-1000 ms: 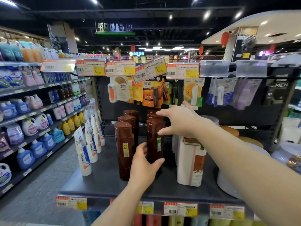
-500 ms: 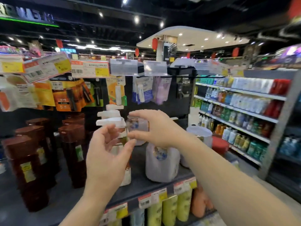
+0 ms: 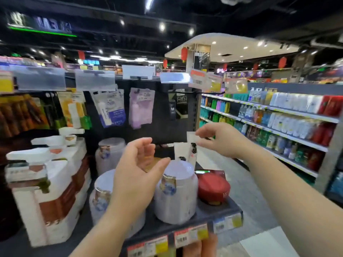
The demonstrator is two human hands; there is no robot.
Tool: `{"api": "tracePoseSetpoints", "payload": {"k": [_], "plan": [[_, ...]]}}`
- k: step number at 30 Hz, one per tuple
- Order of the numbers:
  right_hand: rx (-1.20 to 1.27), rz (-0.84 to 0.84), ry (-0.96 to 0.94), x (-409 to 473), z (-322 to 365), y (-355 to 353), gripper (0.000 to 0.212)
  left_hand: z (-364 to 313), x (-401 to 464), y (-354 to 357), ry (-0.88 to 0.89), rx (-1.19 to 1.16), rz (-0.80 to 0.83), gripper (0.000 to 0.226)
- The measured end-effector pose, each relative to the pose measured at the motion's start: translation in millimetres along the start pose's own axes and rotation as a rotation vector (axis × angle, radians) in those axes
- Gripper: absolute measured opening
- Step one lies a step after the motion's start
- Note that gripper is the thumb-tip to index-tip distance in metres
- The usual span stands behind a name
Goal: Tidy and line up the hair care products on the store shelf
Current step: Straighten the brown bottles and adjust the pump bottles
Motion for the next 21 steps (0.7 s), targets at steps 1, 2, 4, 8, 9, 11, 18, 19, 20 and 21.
{"api": "tracePoseSetpoints", "payload": {"k": [1,2,4,8,9,11,18,19,20,21], "plan": [[0.003,0.037,0.011,1,-15,4,0.026,1,0,15,-0.002,0.012,0.013,0.046],[0.027,0.074,0.02,3,-27,10,0.027,3,1,28,-0.01,0.01,0.022,0.048],[0.076,0.149,0.02,4,-45,23,0.029,7,1,51,-0.033,0.008,0.041,0.05],[0.072,0.263,0.025,11,-78,46,0.034,9,8,83,-0.046,0.035,0.068,0.05],[0.073,0.293,0.042,13,-89,54,0.036,10,11,89,-0.056,0.037,0.078,0.05],[0.055,0.355,0.086,15,-109,69,0.041,14,18,102,-0.072,0.062,0.114,0.051],[-0.019,0.536,0.184,13,-162,115,0.048,39,29,120,-0.172,0.084,0.182,0.058],[-0.017,0.547,0.187,15,-164,118,0.048,44,29,119,-0.195,0.066,0.186,0.06],[-0.016,0.55,0.188,17,-166,120,0.047,48,30,119,-0.214,0.052,0.193,0.063],[-0.017,0.549,0.187,19,-167,122,0.046,51,30,119,-0.232,0.042,0.203,0.065]]}}
Point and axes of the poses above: each hand's wrist, its own x-axis towards the middle knuckle, its own y-axis out of the palm, z = x × y, the point moved 10 cm from there along x, towards the middle knuckle, and after that the axes turned 2 degrees about -z, right-handed, at the moved point
